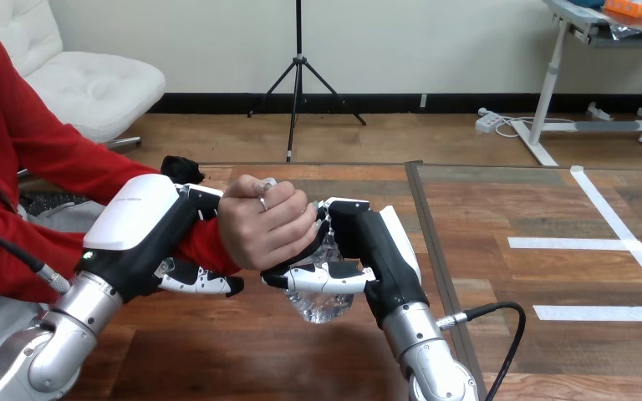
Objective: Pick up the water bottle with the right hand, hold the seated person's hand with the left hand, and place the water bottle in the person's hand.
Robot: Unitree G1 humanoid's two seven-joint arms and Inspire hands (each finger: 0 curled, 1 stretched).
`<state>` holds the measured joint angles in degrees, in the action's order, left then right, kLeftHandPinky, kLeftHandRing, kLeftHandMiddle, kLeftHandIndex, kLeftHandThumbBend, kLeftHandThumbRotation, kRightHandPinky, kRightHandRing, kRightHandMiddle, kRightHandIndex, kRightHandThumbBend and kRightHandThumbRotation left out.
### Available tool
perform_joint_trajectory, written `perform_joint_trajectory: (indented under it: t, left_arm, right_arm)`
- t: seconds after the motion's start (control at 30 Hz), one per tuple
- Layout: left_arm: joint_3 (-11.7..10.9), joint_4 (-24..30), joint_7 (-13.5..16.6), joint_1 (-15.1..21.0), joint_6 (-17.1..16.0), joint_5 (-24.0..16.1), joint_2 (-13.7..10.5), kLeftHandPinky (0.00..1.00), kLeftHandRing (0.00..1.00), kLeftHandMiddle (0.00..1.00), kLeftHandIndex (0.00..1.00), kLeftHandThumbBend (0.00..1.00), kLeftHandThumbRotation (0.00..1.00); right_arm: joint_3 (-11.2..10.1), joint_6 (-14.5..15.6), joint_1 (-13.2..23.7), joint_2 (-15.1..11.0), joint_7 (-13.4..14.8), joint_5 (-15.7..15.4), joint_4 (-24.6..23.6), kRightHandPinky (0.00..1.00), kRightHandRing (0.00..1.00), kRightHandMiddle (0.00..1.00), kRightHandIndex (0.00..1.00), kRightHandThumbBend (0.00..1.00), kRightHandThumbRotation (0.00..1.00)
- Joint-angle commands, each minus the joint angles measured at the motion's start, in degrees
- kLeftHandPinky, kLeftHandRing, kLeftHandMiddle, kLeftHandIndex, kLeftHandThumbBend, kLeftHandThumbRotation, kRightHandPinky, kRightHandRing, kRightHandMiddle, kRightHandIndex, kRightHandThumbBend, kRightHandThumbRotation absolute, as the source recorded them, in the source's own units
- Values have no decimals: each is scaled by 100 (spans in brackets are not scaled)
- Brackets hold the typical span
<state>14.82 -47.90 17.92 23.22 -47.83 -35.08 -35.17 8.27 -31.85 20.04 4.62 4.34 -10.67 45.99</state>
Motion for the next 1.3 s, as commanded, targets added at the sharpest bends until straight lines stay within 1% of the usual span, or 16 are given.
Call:
perform_joint_trajectory:
  t: [0.0,0.1,0.2,0.23,0.27,0.4,0.53,0.57,0.83,0.87,1.0,1.13,1.17,1.27]
  left_arm:
    - [-26,-2,214,508,-152,-58,68,31,37,45,46,80,9]
    - [-35,-11,229,507,-134,-65,73,34,41,48,49,80,11]
    - [-36,6,257,502,-98,-98,69,38,44,50,52,81,14]
    - [-39,18,259,498,-75,-102,71,38,45,51,53,81,15]
    - [-42,24,259,495,-62,-104,72,42,48,54,56,81,17]
    - [-33,34,320,495,-24,-170,64,47,53,58,61,82,20]
    - [-24,43,373,489,-1,-222,57,52,57,62,66,83,23]
    - [-22,53,374,486,13,-231,54,55,60,65,69,84,24]
    - [-29,165,277,446,87,-230,15,61,67,73,77,86,29]
    - [-31,183,264,438,97,-228,9,62,69,75,79,87,30]
    - [-41,248,259,405,112,-222,-6,65,72,79,82,88,32]
    - [-66,356,174,345,165,-171,-19,68,75,82,85,91,35]
    - [-67,369,169,338,166,-171,-25,70,78,85,87,93,36]
    - [-66,423,156,317,179,-194,-48,73,81,87,89,95,39]
  right_arm:
    - [-183,11,199,125,70,240,-364,15,22,28,32,85,2]
    - [-193,-22,203,133,59,282,-338,20,26,32,35,87,4]
    - [-176,-45,213,119,98,259,-312,25,31,37,39,89,8]
    - [-156,-62,217,101,174,188,-293,26,32,38,40,90,8]
    - [-142,-72,220,89,228,138,-280,31,38,43,45,92,13]
    - [-109,-55,224,63,332,32,-273,37,46,52,53,94,19]
    - [-99,77,205,59,356,-17,-325,43,54,60,61,95,25]
    - [-99,100,200,60,352,-18,-339,47,59,65,66,96,28]
    - [-91,198,176,45,390,-47,-372,61,73,76,79,98,35]
    - [-89,209,171,43,398,-51,-379,64,77,79,82,99,38]
    - [-68,234,157,16,449,-103,-396,69,81,83,86,100,42]
    - [-44,326,143,-25,491,-165,-427,72,86,86,90,100,47]
    - [-38,348,140,-34,501,-182,-437,74,87,88,92,100,50]
    - [-33,404,128,-53,509,-211,-465,75,90,90,95,100,53]
